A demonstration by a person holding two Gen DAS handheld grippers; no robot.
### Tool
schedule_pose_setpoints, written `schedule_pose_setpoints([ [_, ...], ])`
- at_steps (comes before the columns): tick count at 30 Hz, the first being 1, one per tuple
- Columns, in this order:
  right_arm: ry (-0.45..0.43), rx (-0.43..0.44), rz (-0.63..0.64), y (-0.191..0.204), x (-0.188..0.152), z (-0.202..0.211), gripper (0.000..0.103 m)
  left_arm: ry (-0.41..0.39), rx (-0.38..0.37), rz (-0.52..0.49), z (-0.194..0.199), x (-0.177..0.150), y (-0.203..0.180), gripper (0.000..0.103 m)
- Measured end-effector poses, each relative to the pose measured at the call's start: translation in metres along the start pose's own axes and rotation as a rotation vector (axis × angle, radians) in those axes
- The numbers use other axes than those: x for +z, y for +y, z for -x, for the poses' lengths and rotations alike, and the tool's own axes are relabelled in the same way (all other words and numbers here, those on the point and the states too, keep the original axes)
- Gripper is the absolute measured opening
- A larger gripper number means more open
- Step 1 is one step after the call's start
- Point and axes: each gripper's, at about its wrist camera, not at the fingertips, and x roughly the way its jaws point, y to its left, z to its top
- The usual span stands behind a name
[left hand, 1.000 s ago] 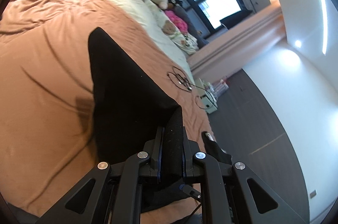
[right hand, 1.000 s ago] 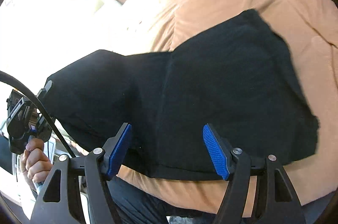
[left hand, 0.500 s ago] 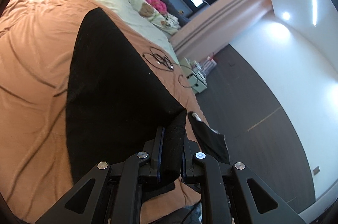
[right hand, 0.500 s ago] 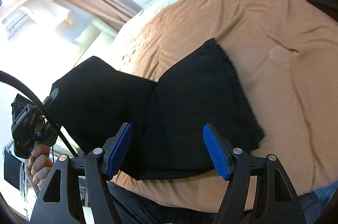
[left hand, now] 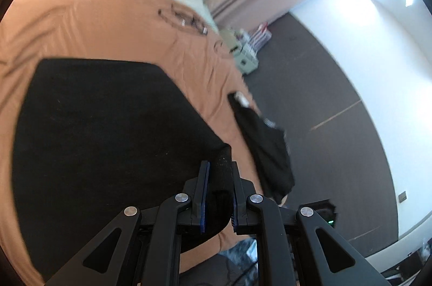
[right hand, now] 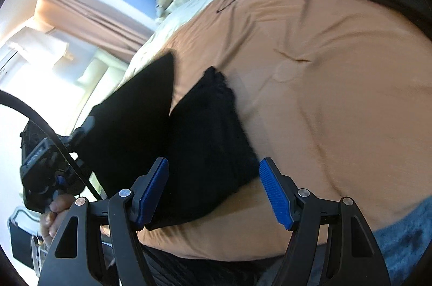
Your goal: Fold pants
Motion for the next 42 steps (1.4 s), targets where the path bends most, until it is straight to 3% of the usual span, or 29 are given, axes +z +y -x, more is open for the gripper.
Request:
schedule_pose_setpoints([
  [7,-0.011,-0.017,-0.045,-0.011,-0.010,0.033,0.069,0.073,0.001,0.026,-0.032,-0.013,0.003,0.016],
  [12,-0.012,0.006,-0.054,-0.008,-0.009,0.035,0.069,0.125,-0.037,0.015,-0.032,-0.019,-0.001,0.046],
  [13,-0.012,0.014,-0.055,-0.007,-0.009,0.035,0.069,0.124,-0.026,0.009,-0.030,-0.019,0.000,0.047],
  [20,0.017,0.049,-0.034,-0.003,-0.003,0.006,0.069,0.085,0.060,0.027,-0.005,-0.015,0.028,0.049],
  [26,0.083,0.024,-0.004,0.006,-0.004,-0.027,0.068,0.042,0.137,0.066,0.030,-0.012,0.064,0.049],
  [28,0.101,0.018,0.011,0.011,-0.005,-0.035,0.060,0.029,0.154,0.083,0.040,-0.011,0.076,0.049],
  [33,0.140,-0.016,0.052,0.025,-0.006,-0.051,0.015,0.012,0.200,0.107,0.059,-0.009,0.098,0.050],
  [36,0.119,-0.019,0.062,0.029,-0.003,-0.051,0.008,0.006,0.227,0.130,0.066,-0.009,0.112,0.052],
  [42,0.052,-0.080,0.031,0.030,0.005,-0.037,0.006,0.002,0.253,0.168,0.074,-0.013,0.136,0.052],
])
